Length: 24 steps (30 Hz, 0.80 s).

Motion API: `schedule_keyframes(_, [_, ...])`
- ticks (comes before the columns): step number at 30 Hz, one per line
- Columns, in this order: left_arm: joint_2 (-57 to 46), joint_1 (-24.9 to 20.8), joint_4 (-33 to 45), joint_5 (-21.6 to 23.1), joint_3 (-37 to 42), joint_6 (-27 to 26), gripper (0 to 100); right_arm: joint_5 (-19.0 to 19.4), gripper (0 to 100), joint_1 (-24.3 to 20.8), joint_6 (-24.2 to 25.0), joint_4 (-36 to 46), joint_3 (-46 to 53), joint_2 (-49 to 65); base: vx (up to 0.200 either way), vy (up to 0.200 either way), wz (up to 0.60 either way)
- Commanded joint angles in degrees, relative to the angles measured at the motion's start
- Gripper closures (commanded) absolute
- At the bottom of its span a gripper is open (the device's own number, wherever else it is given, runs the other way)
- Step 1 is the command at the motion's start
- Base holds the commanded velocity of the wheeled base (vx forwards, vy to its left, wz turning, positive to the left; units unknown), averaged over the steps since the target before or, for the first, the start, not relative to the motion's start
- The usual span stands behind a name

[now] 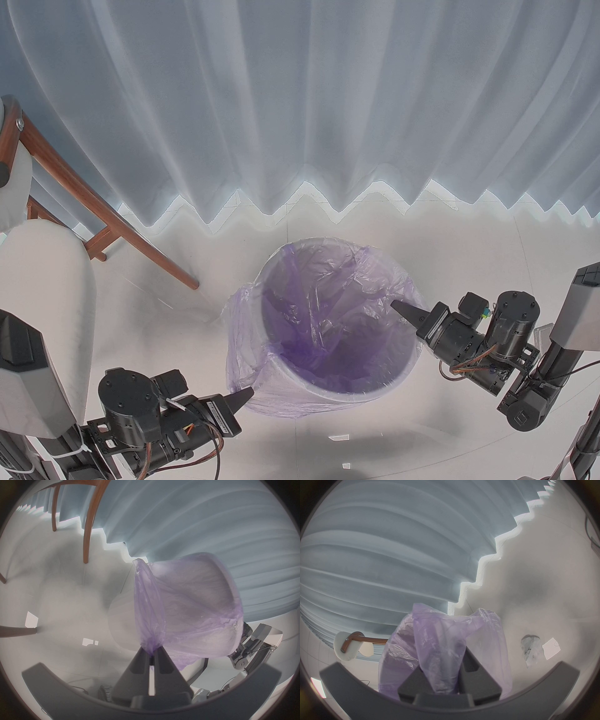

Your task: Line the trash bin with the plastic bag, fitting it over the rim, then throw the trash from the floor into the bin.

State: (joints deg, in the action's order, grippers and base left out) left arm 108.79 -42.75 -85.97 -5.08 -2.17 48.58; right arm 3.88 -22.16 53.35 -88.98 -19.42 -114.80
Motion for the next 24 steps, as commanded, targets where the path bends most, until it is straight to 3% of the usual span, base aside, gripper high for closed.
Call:
schedule_keyframes(1, [3.18, -0.31, -0.16, -0.63, 1.73, -0.33, 100, -0.27, 100, 0.19, 0.71, -0.76, -0.09, 0.19, 0.000, 0.000, 0.00])
schedule_keyframes(6, [5.73, -1.37, -0.16, -3.18, 2.17, 0.20, 100, -0.98, 100, 0.45, 1.94, -0.76, -1.23, 0.19, 0.000, 0.000, 0.00])
schedule_keyframes(19, [6.35, -1.28, -0.25, -3.09, 1.03, 0.20, 100, -1.15, 100, 0.45, 2.82, -0.76, -1.41, 0.28, 0.000, 0.000, 0.00])
schedule_keyframes(20, [6.26, -1.37, -0.25, -3.18, 1.03, 0.20, 0, -1.24, 100, 0.45, 2.99, -0.76, -1.41, 0.28, 0.000, 0.000, 0.00])
schedule_keyframes(24, [4.24, -1.72, -0.25, -3.27, 1.03, 0.11, 0, -1.24, 100, 0.45, 3.17, -0.76, -1.32, 0.89, 0.000, 0.000, 0.00])
